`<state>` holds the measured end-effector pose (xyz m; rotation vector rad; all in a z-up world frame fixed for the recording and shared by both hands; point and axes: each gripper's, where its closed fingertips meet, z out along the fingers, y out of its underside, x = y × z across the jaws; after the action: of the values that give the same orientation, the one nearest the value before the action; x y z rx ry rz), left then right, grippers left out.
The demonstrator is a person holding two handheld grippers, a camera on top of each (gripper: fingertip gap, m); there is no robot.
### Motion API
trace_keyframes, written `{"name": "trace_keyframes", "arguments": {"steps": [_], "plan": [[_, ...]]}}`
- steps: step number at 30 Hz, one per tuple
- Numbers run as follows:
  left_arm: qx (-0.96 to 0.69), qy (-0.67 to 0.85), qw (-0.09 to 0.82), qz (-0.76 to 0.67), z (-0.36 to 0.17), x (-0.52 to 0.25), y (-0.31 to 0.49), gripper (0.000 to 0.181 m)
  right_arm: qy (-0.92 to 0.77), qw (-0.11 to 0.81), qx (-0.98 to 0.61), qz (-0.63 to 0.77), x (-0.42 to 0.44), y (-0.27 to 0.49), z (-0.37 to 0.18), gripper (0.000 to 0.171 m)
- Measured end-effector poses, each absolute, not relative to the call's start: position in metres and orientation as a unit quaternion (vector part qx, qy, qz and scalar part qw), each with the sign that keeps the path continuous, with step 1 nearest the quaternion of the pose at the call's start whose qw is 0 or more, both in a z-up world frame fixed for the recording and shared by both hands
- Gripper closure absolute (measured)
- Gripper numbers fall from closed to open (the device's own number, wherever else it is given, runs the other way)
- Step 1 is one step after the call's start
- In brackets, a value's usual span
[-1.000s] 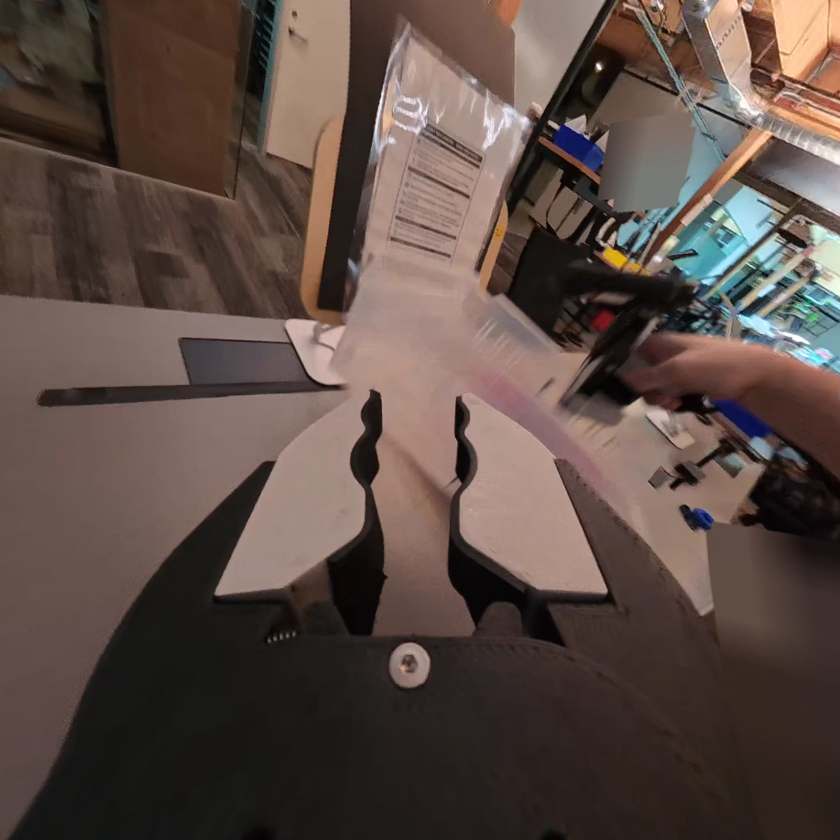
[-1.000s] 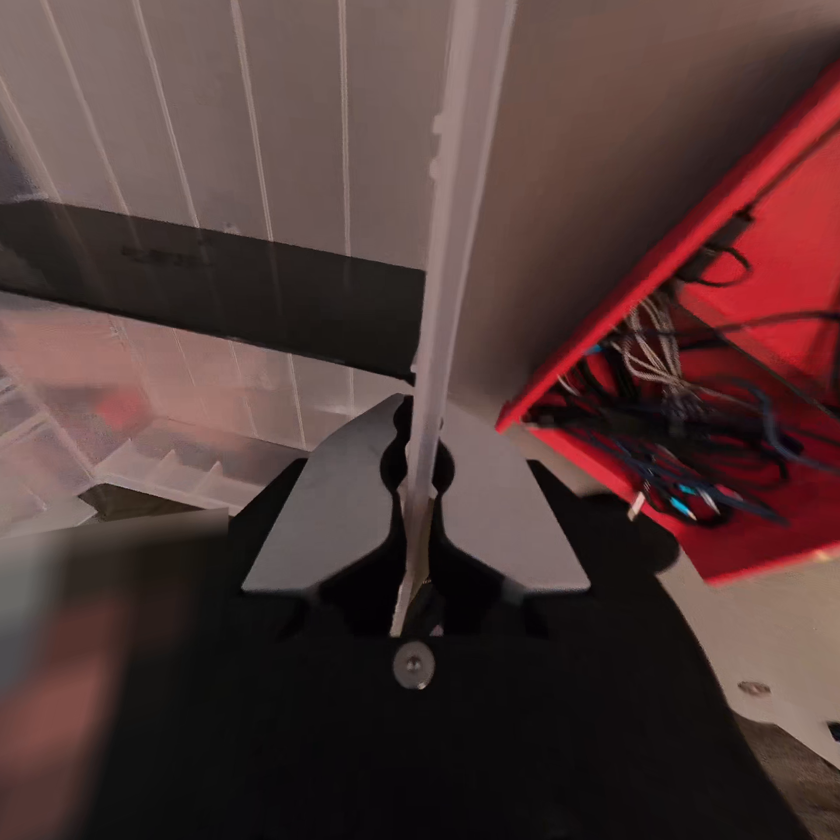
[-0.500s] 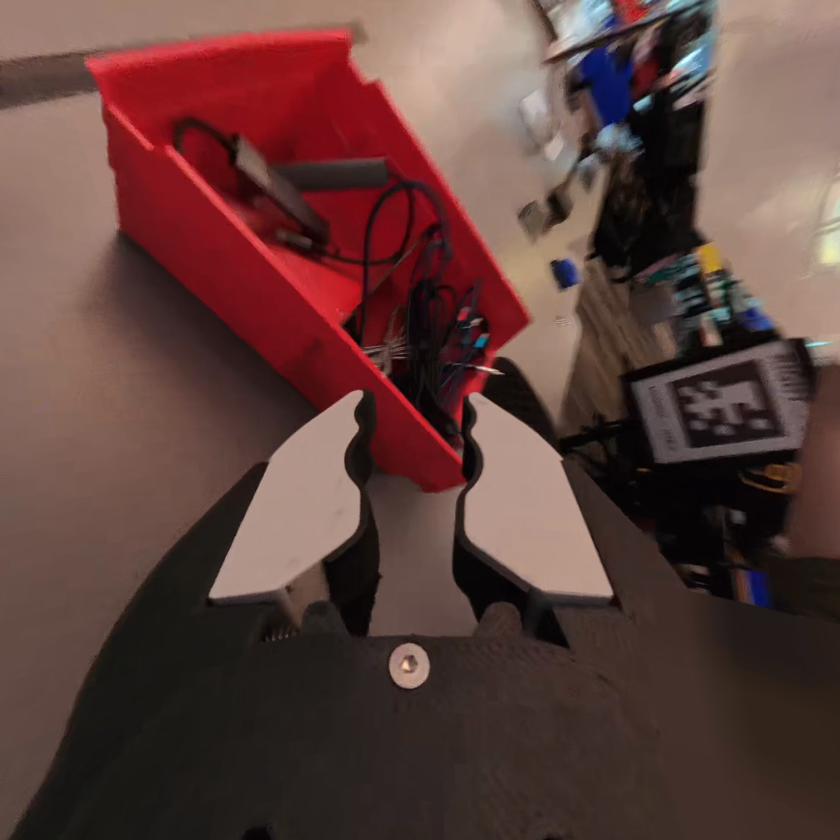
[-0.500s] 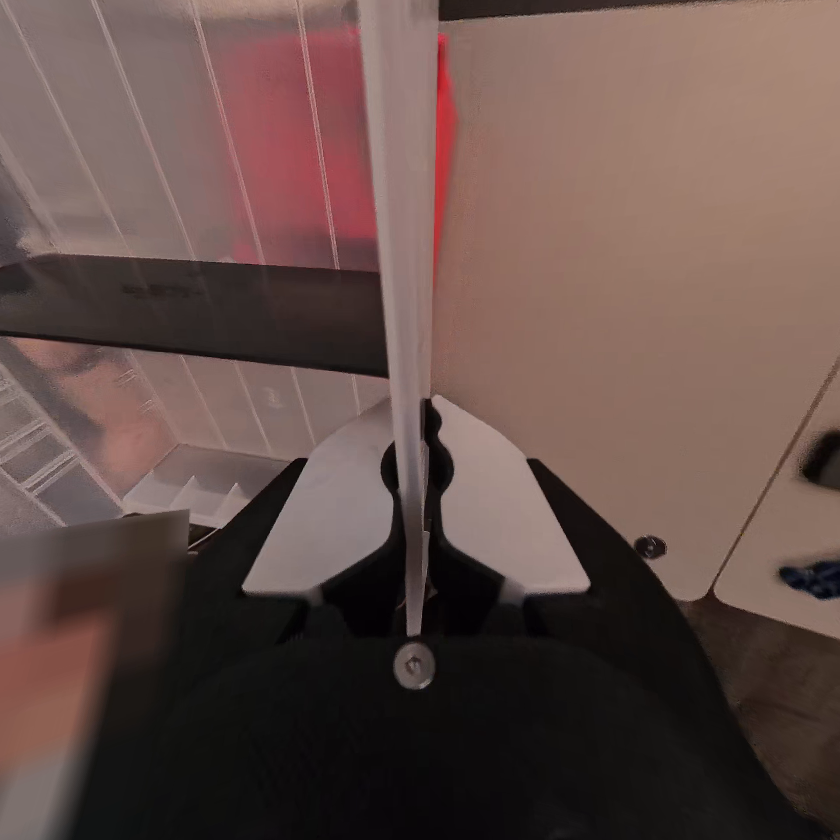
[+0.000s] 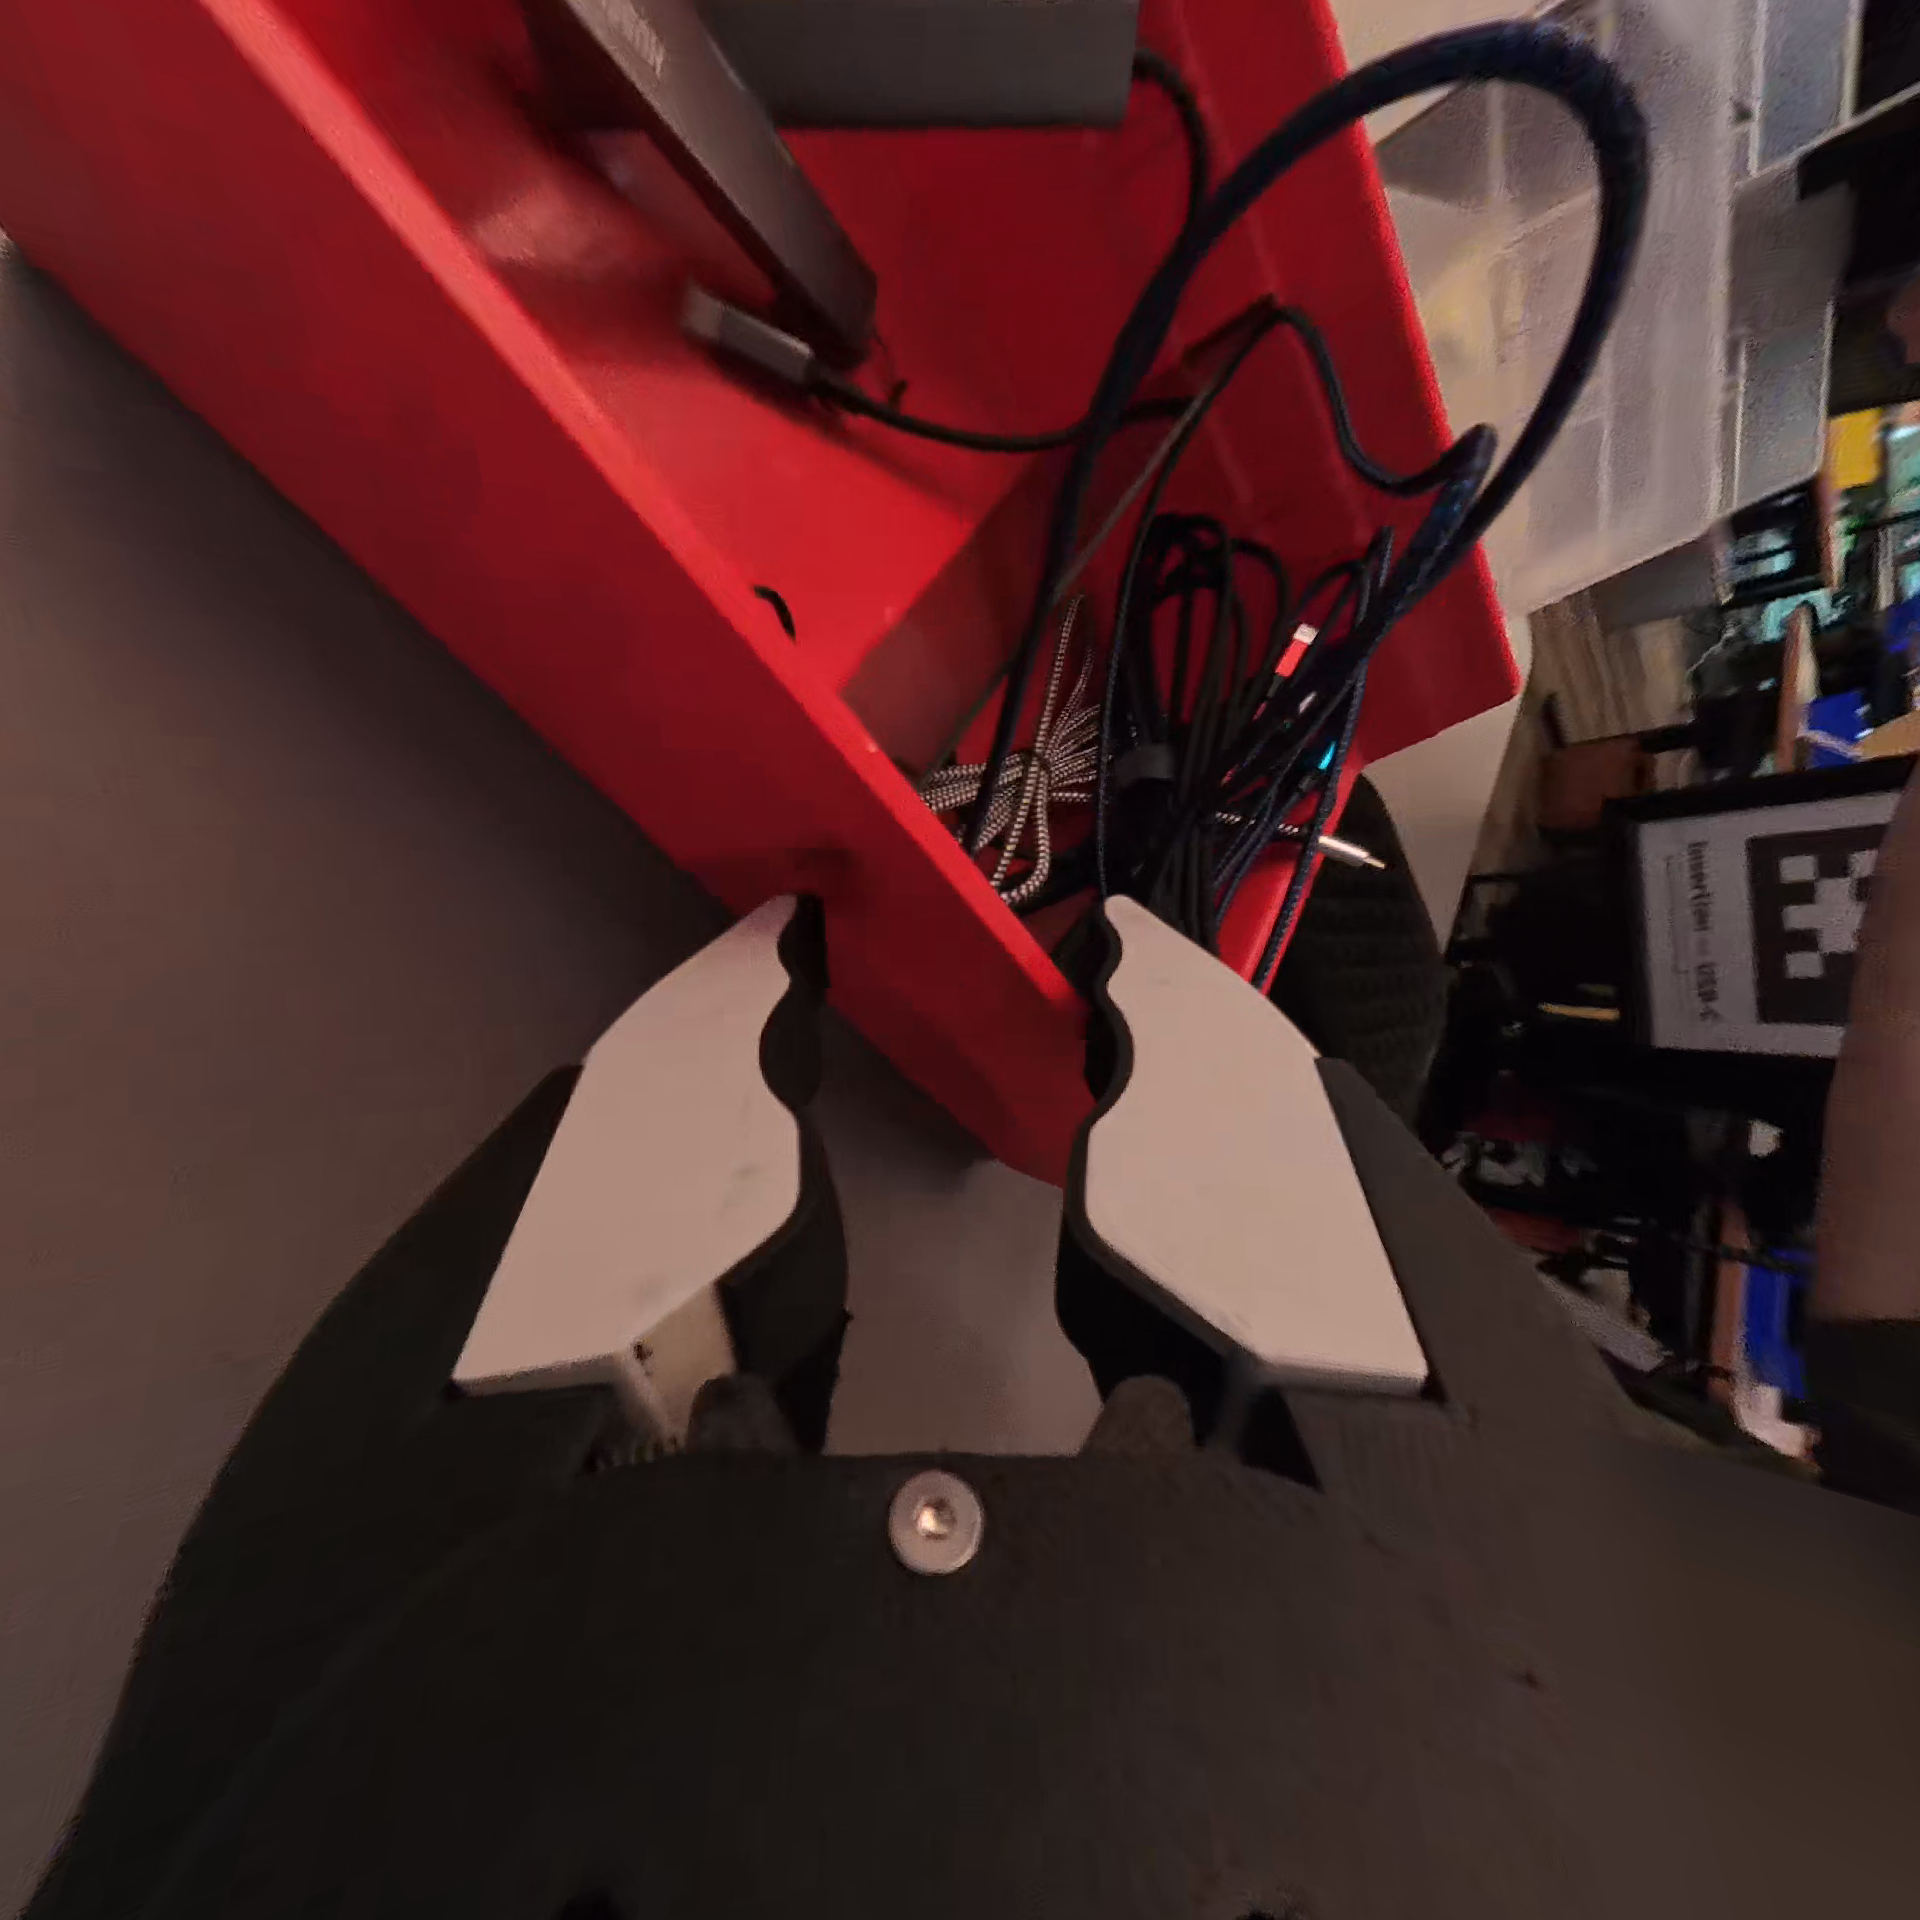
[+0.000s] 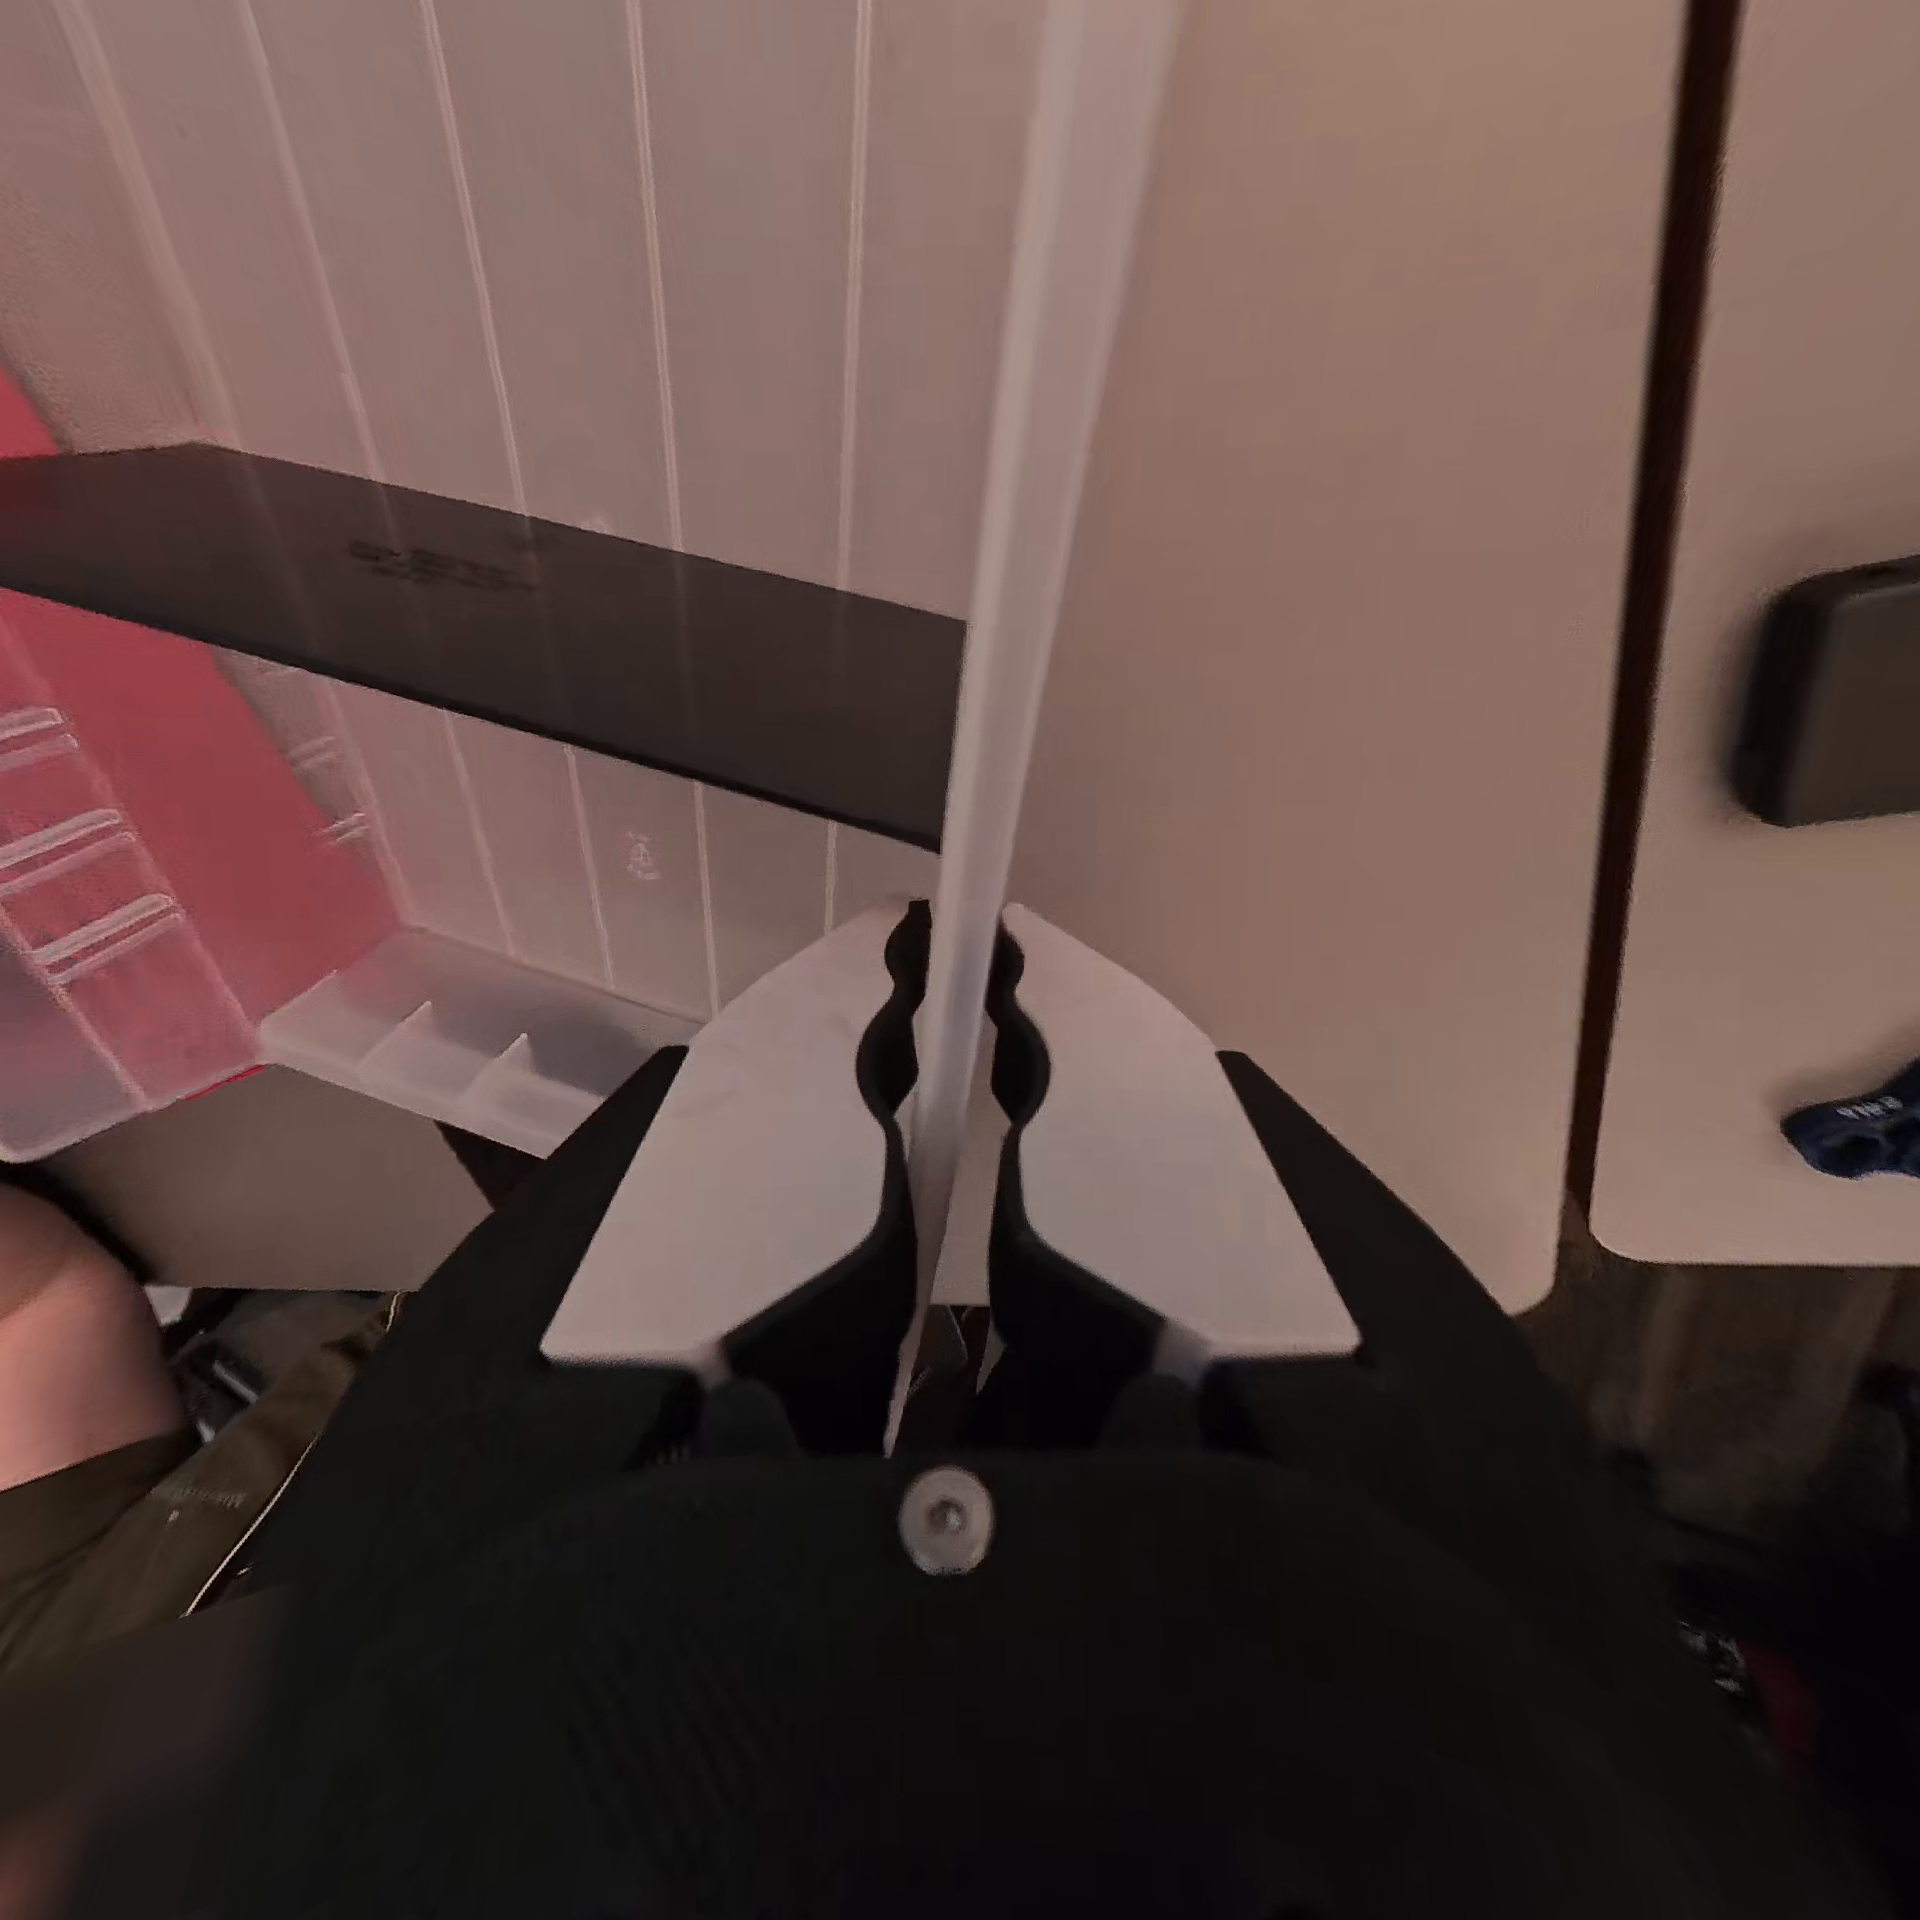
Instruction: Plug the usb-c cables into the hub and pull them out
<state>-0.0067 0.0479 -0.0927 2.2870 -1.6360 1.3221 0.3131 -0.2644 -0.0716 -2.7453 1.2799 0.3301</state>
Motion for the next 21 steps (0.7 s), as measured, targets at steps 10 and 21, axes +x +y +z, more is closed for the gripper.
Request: {"name": "trace_keyframes", "arguments": {"steps": [10, 21], "plan": [[0.761, -0.580, -0.002, 0.291, -0.088, -0.080, 0.122, 0.166, 0.360, 0.029, -0.920, 0.152, 0.285, -0.227, -0.133, 0.160], [0.886, -0.380, -0.063, 0.260, -0.084, -0.239, 0.259, 0.171, 0.286, -0.011, -0.951, 0.113, 0.221, -0.178, -0.133, 0.163]]}}
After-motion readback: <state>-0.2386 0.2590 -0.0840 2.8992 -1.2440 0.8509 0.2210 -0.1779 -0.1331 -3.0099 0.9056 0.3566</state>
